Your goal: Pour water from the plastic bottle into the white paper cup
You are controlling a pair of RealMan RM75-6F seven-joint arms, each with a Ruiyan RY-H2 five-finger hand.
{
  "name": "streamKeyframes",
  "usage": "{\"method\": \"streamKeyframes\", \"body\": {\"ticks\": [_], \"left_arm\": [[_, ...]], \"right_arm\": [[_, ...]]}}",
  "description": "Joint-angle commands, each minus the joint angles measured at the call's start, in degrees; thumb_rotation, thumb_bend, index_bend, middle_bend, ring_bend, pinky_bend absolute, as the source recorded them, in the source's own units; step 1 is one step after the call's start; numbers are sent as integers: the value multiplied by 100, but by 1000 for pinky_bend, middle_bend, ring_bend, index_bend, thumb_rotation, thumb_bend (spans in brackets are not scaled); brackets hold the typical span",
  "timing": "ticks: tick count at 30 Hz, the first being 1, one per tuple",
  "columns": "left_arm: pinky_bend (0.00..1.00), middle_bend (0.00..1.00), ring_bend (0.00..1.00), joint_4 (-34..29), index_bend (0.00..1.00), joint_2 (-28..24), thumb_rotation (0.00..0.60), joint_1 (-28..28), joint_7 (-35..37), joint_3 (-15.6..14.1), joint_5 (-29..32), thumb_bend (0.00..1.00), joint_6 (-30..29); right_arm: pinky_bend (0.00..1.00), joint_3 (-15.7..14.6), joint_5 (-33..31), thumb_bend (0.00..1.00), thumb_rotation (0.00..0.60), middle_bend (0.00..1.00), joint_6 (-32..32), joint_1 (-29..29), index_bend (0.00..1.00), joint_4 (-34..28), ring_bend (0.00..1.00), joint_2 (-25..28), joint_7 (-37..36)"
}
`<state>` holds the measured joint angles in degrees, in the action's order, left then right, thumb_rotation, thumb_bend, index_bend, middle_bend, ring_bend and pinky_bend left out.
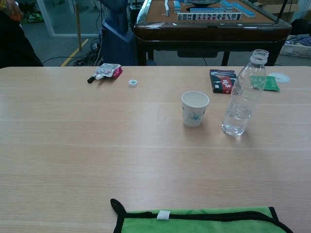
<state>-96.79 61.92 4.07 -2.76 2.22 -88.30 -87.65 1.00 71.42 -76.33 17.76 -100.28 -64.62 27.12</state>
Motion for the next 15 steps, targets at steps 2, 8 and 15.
{"method": "streamKeyframes", "body": {"ticks": [2, 8, 15], "left_arm": [[593, 293, 408, -14, 289, 16, 600, 16, -2, -17, -12, 213, 37], [593, 293, 408, -32, 289, 50, 600, 30, -90, -54, -85, 214, 47], [593, 293, 407, -21, 289, 68, 600, 40, -128, -76, -91, 213, 79]], "right_arm": [[336, -286, 441, 0, 600, 231, -515, -473, 214, -264, 159, 291, -219], [336, -435, 653, 0, 600, 232, -1053, -951, 214, -444, 159, 400, -209], [336, -425, 672, 0, 600, 231, -1372, -1277, 214, -312, 159, 252, 37]]}}
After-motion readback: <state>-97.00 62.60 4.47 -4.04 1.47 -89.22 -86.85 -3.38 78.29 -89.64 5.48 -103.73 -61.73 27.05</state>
